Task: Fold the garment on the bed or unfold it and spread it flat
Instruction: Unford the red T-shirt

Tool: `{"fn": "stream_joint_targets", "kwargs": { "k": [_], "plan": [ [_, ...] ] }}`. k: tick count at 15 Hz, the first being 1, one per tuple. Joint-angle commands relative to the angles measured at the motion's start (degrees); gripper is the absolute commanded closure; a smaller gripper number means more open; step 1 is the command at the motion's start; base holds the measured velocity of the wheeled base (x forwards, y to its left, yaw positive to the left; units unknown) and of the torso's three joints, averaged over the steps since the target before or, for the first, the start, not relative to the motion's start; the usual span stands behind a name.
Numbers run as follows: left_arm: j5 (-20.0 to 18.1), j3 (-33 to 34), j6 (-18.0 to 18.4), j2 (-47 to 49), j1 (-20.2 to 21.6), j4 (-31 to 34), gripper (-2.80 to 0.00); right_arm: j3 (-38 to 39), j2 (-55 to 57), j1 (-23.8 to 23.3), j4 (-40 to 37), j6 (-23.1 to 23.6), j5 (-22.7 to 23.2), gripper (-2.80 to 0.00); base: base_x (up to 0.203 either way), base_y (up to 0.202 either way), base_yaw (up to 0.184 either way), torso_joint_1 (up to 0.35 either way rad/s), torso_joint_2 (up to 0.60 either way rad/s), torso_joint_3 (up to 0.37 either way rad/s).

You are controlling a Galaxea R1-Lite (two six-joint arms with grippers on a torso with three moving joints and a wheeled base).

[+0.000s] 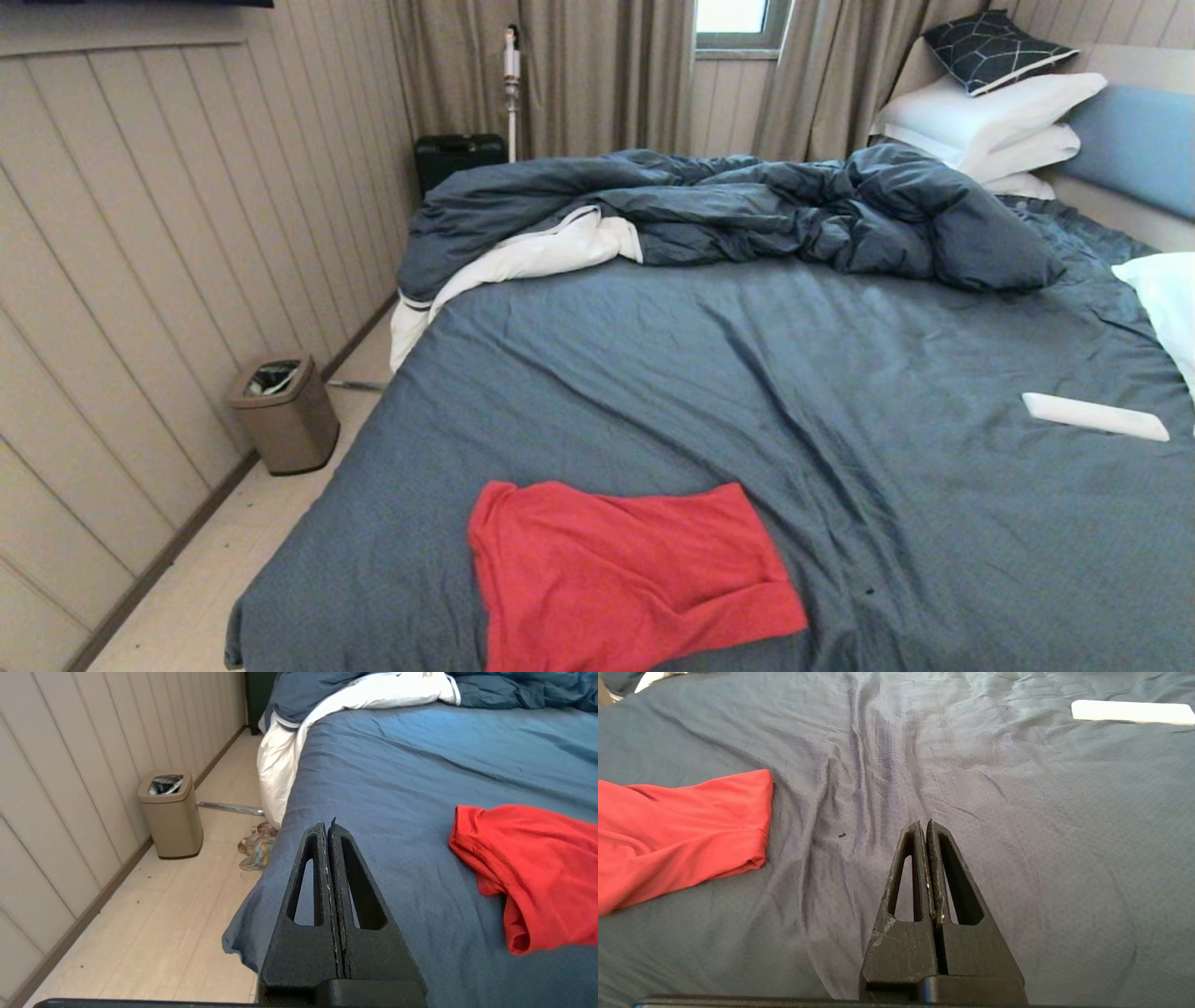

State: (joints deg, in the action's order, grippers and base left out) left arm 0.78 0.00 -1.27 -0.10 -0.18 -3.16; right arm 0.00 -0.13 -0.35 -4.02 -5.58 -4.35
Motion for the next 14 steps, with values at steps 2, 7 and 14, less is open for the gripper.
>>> {"fn": "stream_joint_targets", "kwargs": {
  "k": [2, 7, 14],
  "plan": [
    [0.0, 0.0, 0.0, 0.1, 0.0, -0.1, 0.0, 0.0, 0.1, 0.0, 0.0, -0.7, 0.0, 0.0, 0.0, 0.0, 0.0, 0.0, 0.0, 0.0],
    [0.2, 0.0, 0.7, 0.1, 0.0, 0.1, 0.0, 0.0, 0.1, 0.0, -0.2, 0.0, 0.1, 0.0, 0.0, 0.0, 0.0, 0.0, 0.0, 0.0],
    [-0.1, 0.0, 0.3, 0.1, 0.0, 4.4, 0.0, 0.0, 14.9, 0.2, 9.3, -0.6, 0.8, 0.0, 0.0, 0.0, 0.0, 0.0, 0.0, 0.0]
  ]
}}
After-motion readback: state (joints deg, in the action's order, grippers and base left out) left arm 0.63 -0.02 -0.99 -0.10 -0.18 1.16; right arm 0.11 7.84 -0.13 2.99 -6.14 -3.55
